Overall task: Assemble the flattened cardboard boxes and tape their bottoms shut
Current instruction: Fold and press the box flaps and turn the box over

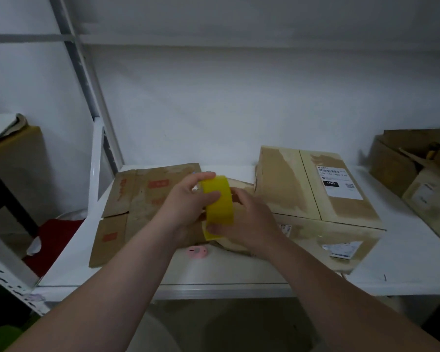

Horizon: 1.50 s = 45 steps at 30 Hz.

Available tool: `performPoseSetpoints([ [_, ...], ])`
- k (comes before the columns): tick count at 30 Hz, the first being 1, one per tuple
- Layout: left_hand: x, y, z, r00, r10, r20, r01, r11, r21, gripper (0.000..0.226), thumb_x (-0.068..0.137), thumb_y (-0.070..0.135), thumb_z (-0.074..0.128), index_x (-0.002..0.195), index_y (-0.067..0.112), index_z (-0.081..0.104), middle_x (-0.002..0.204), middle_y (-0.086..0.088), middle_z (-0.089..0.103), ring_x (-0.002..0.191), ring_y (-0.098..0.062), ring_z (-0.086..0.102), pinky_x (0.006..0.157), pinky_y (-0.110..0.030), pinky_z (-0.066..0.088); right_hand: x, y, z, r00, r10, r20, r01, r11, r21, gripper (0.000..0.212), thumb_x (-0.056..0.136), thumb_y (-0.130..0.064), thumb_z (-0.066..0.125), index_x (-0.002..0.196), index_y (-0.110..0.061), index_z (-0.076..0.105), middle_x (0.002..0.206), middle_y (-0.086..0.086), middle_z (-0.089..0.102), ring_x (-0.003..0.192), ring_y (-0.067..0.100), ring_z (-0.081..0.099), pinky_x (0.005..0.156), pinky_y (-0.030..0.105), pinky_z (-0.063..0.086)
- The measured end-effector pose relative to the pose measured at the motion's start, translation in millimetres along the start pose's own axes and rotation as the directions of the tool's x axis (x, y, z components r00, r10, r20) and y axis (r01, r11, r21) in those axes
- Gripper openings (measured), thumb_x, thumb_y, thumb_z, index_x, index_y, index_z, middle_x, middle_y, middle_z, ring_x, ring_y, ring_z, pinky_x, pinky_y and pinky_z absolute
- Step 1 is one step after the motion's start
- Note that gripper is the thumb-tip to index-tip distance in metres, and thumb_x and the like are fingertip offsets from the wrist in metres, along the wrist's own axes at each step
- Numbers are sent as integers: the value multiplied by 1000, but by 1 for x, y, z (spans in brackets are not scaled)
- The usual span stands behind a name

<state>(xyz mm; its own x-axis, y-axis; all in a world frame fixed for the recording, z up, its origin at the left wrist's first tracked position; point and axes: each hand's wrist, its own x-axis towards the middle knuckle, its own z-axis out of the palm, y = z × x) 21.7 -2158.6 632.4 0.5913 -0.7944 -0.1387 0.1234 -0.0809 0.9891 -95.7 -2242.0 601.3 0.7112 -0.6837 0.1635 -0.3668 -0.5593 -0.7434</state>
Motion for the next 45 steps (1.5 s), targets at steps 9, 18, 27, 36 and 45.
performPoseSetpoints([
  [9,-13,18,51,995,33,99,-36,999,29,34,89,6,62,113,31,63,90,-8,60,74,-23,58,50,-22,47,-22,-4,-38,996,74,-49,-68,992,106,68,64,-29,87,121,-23,49,92,-15,54,76,2,53,55,14,36],
  [18,-10,32,60,927,366,85,-359,795,489,33,76,30,78,102,44,64,119,4,45,93,-4,50,69,-18,46,-38,0,-43,988,43,-148,-12,979,202,70,64,-25,87,121,-24,47,101,-12,57,81,3,54,55,9,34],
  [27,-11,38,70,757,640,131,-588,581,563,31,79,20,76,75,46,60,96,17,57,105,-15,54,89,-33,45,-41,1,-56,971,-4,-238,35,991,129,60,63,-18,85,106,-29,45,83,-18,52,68,-3,51,49,9,37],
  [36,1,27,78,661,711,240,-625,345,700,15,91,14,58,81,23,52,86,6,51,85,-13,44,70,-21,28,-42,16,-66,960,-9,-281,44,992,121,54,62,-17,83,107,-29,56,82,-11,60,68,5,57,52,17,41],
  [45,8,25,92,532,758,377,-657,89,748,12,92,10,48,85,6,58,80,-9,57,71,-18,44,59,-31,35,-34,18,-83,959,63,-276,-15,985,171,26,70,-22,79,79,-34,57,67,-12,60,58,3,56,50,16,38],
])
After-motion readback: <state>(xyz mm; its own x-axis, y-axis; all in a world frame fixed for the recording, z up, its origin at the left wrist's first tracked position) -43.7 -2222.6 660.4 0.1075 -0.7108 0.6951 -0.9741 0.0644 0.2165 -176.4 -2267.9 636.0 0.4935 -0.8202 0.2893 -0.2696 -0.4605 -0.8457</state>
